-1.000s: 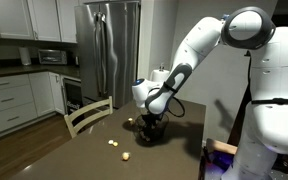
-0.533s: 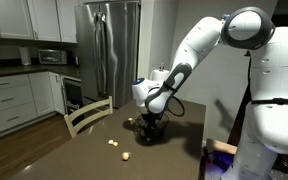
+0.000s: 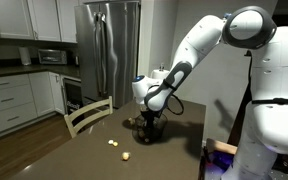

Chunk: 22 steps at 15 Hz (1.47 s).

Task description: Remove a thing from the basket and put it on the table

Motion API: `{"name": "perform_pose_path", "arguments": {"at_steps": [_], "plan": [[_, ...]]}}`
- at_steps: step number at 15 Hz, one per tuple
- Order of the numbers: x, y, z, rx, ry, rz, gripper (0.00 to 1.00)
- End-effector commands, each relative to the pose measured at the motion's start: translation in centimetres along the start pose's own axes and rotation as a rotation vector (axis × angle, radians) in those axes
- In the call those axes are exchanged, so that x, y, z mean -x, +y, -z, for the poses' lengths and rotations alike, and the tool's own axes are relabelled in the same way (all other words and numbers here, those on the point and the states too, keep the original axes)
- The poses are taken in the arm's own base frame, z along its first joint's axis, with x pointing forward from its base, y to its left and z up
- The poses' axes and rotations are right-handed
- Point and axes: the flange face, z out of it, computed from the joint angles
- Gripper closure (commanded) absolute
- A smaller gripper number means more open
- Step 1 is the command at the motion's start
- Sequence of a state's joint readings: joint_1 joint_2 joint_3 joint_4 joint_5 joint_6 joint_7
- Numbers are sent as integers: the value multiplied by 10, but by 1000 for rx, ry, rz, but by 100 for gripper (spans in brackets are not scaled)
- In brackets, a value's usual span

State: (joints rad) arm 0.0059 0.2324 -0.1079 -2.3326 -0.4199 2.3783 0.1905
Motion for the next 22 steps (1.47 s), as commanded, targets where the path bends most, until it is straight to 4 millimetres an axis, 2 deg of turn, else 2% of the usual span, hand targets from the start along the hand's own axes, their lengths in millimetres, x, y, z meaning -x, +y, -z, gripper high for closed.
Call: {"name": "perform_pose_path", "arguments": {"at_steps": [1,7,14,18,22], "plan": [[5,-7,4,10,8,9,98],[27,-17,33,40,14,27,94],[52,-22,82,62,9,70,95],[56,-29,111,49,41,109,95],[54,-50,138,42,90,175,95]]}}
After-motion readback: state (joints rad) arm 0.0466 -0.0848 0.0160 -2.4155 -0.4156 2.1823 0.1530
